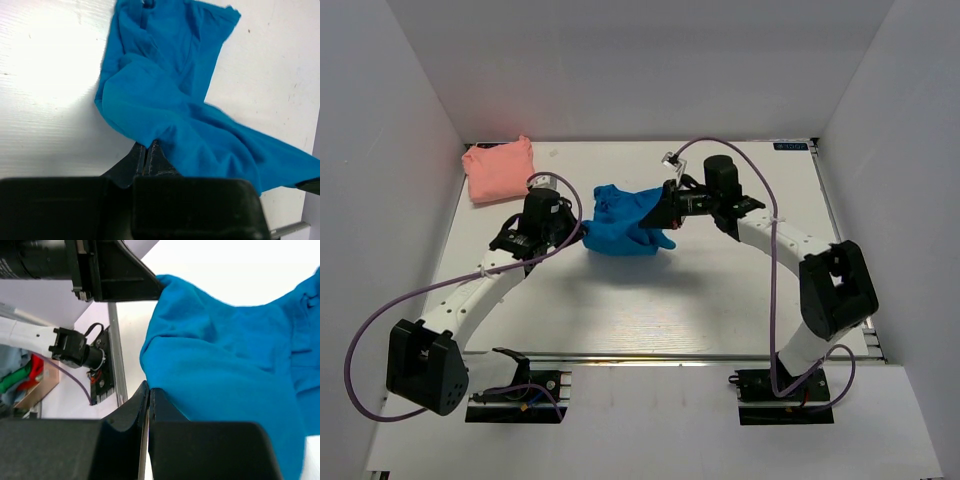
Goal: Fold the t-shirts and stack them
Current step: Fold the long partially folded tshirt into a neat square
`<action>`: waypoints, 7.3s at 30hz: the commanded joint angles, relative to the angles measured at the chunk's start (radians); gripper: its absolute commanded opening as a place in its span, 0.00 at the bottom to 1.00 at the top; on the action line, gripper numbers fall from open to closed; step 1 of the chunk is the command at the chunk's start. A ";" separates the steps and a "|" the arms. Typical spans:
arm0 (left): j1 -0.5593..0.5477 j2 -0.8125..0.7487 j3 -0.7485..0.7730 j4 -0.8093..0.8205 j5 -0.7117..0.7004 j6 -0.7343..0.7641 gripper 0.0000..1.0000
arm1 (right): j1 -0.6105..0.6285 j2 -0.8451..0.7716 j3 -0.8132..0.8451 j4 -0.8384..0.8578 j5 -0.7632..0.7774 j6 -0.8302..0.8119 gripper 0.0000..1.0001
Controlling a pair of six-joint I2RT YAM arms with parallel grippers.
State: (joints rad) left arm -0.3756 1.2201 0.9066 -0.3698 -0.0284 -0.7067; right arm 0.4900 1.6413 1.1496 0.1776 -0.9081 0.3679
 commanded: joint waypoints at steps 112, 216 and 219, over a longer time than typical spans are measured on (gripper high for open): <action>0.021 0.032 -0.248 0.316 0.159 0.251 1.00 | 0.107 0.111 -0.136 -0.285 0.568 0.039 0.69; 0.040 0.496 -0.029 0.413 0.050 0.228 0.07 | -0.053 0.321 0.019 -0.018 0.632 -0.029 0.00; 0.040 0.522 0.040 0.347 0.082 0.228 0.47 | -0.057 0.330 0.053 -0.039 0.640 -0.026 0.00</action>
State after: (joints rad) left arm -0.3466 1.7409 0.8845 0.0322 0.0792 -0.4732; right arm 0.4503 1.9701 1.1465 0.1078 -0.3054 0.3798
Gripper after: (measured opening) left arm 0.403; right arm 0.011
